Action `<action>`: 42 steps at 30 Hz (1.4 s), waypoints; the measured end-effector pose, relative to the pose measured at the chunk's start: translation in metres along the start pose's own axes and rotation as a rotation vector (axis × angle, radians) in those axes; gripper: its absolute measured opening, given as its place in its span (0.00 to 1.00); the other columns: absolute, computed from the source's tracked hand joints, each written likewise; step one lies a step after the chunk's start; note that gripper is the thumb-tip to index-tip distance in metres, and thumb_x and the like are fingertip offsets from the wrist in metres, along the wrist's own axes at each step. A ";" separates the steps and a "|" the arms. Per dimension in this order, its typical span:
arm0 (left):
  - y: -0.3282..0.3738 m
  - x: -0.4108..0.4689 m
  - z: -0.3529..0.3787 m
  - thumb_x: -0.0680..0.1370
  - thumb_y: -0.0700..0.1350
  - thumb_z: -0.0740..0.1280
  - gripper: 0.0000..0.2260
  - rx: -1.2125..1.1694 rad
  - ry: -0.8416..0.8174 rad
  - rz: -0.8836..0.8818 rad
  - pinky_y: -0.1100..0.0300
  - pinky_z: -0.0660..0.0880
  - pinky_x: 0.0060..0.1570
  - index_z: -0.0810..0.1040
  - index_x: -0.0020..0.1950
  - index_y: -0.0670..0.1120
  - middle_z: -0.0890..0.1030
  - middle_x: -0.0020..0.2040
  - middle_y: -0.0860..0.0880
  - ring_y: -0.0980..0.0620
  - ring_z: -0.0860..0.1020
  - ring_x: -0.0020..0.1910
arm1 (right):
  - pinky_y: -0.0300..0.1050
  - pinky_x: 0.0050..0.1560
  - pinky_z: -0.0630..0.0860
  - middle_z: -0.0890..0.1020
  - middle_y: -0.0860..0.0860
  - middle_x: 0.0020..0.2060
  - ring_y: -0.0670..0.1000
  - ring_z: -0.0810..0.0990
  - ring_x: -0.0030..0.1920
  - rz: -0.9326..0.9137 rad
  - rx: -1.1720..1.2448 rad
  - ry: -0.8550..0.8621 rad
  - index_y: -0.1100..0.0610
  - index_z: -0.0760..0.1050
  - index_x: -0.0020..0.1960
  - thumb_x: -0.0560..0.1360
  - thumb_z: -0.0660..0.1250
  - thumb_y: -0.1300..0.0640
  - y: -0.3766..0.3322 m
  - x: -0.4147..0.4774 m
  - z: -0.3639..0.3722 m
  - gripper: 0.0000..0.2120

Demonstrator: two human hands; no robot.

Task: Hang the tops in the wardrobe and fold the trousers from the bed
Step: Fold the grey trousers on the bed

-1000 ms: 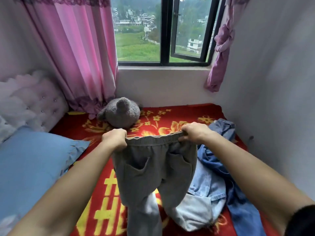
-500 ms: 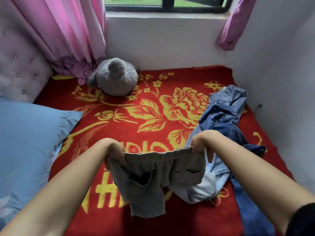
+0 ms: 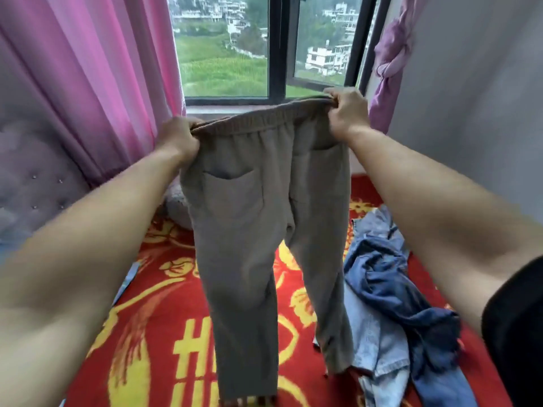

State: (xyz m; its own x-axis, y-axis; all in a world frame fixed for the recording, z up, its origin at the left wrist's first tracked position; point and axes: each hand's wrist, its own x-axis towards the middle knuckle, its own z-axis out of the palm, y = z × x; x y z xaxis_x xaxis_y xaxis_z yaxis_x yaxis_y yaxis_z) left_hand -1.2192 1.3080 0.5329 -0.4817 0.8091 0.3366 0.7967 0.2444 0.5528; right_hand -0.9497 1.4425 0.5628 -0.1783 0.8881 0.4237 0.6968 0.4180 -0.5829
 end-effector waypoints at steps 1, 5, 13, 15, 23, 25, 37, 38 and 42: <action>0.017 0.007 -0.022 0.74 0.36 0.62 0.17 -0.002 0.068 0.058 0.55 0.74 0.55 0.83 0.58 0.50 0.84 0.54 0.43 0.41 0.79 0.56 | 0.42 0.63 0.67 0.80 0.60 0.60 0.58 0.76 0.63 -0.056 -0.001 0.081 0.60 0.80 0.61 0.76 0.57 0.68 -0.019 0.011 -0.024 0.19; 0.073 0.007 -0.101 0.73 0.36 0.61 0.19 -0.026 0.256 0.227 0.55 0.74 0.58 0.82 0.61 0.48 0.83 0.56 0.42 0.41 0.79 0.57 | 0.42 0.66 0.65 0.77 0.59 0.62 0.57 0.74 0.65 -0.216 -0.062 0.244 0.63 0.79 0.60 0.77 0.57 0.65 -0.070 0.025 -0.111 0.16; 0.094 -0.099 -0.134 0.73 0.37 0.61 0.19 0.092 0.239 0.252 0.52 0.75 0.54 0.82 0.59 0.49 0.83 0.54 0.41 0.38 0.78 0.55 | 0.42 0.69 0.67 0.79 0.58 0.64 0.57 0.75 0.66 -0.267 -0.005 0.177 0.58 0.77 0.67 0.75 0.58 0.66 -0.050 -0.073 -0.164 0.22; 0.073 -0.147 -0.110 0.72 0.38 0.62 0.19 0.170 0.156 0.203 0.51 0.76 0.53 0.82 0.59 0.52 0.83 0.54 0.43 0.39 0.78 0.54 | 0.42 0.68 0.68 0.80 0.57 0.63 0.57 0.76 0.65 -0.243 -0.009 0.060 0.56 0.78 0.66 0.76 0.60 0.64 -0.020 -0.117 -0.146 0.21; -0.066 -0.376 0.076 0.76 0.43 0.65 0.17 0.487 -0.263 0.009 0.52 0.72 0.56 0.81 0.61 0.59 0.81 0.56 0.51 0.45 0.74 0.60 | 0.54 0.57 0.76 0.78 0.55 0.62 0.60 0.77 0.60 -0.139 -0.279 -0.527 0.48 0.76 0.68 0.80 0.62 0.58 0.156 -0.358 -0.003 0.18; -0.105 -0.432 0.128 0.76 0.44 0.63 0.18 0.555 -0.382 -0.019 0.54 0.70 0.57 0.79 0.63 0.61 0.79 0.59 0.54 0.48 0.73 0.61 | 0.52 0.55 0.76 0.76 0.52 0.63 0.59 0.78 0.59 -0.110 -0.355 -0.637 0.44 0.73 0.69 0.81 0.60 0.58 0.201 -0.425 0.040 0.19; -0.248 -0.653 0.283 0.70 0.43 0.70 0.19 0.694 -0.782 -0.103 0.53 0.63 0.43 0.74 0.60 0.51 0.80 0.55 0.49 0.44 0.71 0.56 | 0.49 0.42 0.71 0.73 0.54 0.60 0.59 0.80 0.52 -0.024 -0.628 -1.017 0.50 0.68 0.69 0.79 0.58 0.62 0.323 -0.679 0.170 0.19; -0.250 -0.656 0.288 0.69 0.44 0.71 0.21 0.701 -0.791 -0.094 0.53 0.64 0.43 0.73 0.61 0.50 0.80 0.55 0.47 0.43 0.71 0.56 | 0.49 0.40 0.70 0.72 0.55 0.58 0.60 0.79 0.51 -0.021 -0.630 -1.003 0.51 0.68 0.68 0.79 0.58 0.62 0.323 -0.682 0.173 0.18; -0.259 -0.673 0.305 0.67 0.47 0.73 0.30 0.740 -0.804 -0.078 0.50 0.66 0.49 0.68 0.68 0.50 0.74 0.56 0.43 0.42 0.67 0.57 | 0.53 0.40 0.72 0.68 0.57 0.54 0.60 0.75 0.48 0.013 -0.545 -0.965 0.45 0.58 0.75 0.80 0.59 0.59 0.335 -0.694 0.179 0.26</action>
State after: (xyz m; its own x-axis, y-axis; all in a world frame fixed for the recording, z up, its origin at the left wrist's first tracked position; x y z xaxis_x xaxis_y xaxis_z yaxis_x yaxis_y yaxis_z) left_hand -0.9901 0.8634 -0.0693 -0.3760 0.8242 -0.4235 0.9258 0.3535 -0.1339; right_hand -0.7171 1.0001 -0.0510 -0.4702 0.7670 -0.4366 0.8726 0.4783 -0.0994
